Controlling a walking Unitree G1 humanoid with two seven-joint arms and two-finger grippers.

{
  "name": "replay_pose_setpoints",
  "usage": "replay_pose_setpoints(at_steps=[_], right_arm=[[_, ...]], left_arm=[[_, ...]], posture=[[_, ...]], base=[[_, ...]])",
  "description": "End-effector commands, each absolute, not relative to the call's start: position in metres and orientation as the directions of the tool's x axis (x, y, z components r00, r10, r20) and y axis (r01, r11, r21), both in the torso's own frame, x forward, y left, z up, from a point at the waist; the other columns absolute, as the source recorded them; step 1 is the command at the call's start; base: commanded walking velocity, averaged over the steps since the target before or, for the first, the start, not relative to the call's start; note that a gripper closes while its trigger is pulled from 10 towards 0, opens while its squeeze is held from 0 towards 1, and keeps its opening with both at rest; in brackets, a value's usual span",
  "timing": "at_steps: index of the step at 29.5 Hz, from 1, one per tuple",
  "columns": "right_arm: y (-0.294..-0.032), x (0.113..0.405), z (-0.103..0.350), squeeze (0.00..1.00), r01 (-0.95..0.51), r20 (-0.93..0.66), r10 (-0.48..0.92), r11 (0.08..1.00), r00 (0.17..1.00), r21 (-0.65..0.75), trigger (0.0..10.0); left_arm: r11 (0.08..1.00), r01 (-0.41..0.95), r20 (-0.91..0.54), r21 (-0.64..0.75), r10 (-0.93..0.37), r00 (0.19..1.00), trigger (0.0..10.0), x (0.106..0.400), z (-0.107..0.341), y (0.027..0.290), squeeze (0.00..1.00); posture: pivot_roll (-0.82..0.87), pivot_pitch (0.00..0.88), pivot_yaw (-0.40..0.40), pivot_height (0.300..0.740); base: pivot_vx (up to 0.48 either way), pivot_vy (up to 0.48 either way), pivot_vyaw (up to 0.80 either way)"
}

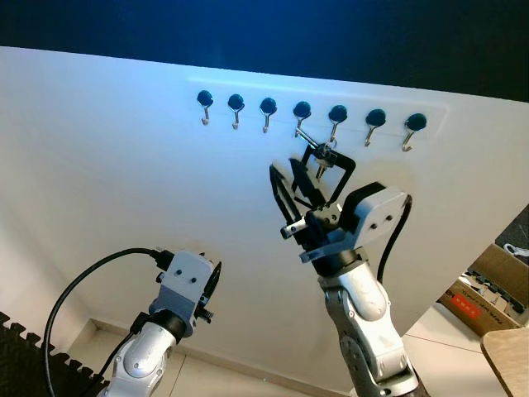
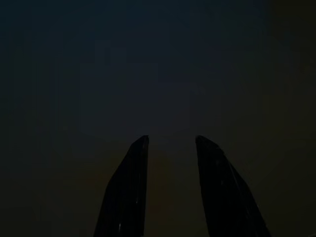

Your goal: Hang keys on a hook

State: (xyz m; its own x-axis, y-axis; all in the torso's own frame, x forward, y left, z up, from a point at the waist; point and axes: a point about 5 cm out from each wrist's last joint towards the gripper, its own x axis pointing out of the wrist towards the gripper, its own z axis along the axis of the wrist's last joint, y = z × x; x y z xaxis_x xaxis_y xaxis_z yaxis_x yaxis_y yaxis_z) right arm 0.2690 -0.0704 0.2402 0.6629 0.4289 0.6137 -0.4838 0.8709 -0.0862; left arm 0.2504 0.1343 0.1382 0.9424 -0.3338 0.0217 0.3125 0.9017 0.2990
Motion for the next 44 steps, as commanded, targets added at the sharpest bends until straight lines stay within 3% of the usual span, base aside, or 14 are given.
replay_pose_setpoints(at_steps=[1,9,15,24,37,44], right_arm=[[-0.07,0.27,0.234,0.0,-0.464,0.595,0.421,0.881,0.685,-0.09,10.0],[-0.069,0.28,0.245,0.0,-0.418,0.614,0.364,0.906,0.701,-0.061,10.0],[-0.067,0.299,0.251,0.0,-0.362,0.604,0.258,0.931,0.754,0.054,10.0],[-0.071,0.302,0.253,0.0,-0.326,0.605,0.217,0.943,0.766,0.074,10.0],[-0.073,0.286,0.284,0.0,-0.302,0.757,0.198,0.953,0.623,-0.002,10.0],[-0.064,0.274,0.28,0.0,-0.256,0.779,0.3,0.949,0.55,-0.185,10.0]], left_arm=[[0.894,0.324,0.011,0.31,-0.344,0.939,10.0,0.25,0.135,0.132,0.0],[0.892,0.328,0.01,0.312,-0.348,0.938,10.0,0.251,0.135,0.132,0.0],[0.896,0.319,0.012,0.309,-0.339,0.941,10.0,0.249,0.135,0.132,0.0],[0.898,0.317,0.009,0.306,-0.336,0.942,10.0,0.248,0.134,0.132,0.0],[0.893,0.328,0.005,0.307,-0.346,0.938,10.0,0.248,0.133,0.13,0.0],[0.893,0.326,-0.001,0.309,-0.343,0.939,10.0,0.248,0.132,0.131,0.0]], posture=[[0.13,0.109,0.017,0.74],[0.13,0.104,0.02,0.74],[0.14,0.11,0.009,0.74],[0.14,0.117,0.005,0.74],[0.13,0.119,0.016,0.74],[0.14,0.118,0.013,0.74]], base=[[0.0,0.0,0.0],[0.0,0.0,0.0],[0.0,0.0,0.0],[0.0,0.0,0.0],[0.0,0.0,0.0],[0.0,0.0,0.0]])
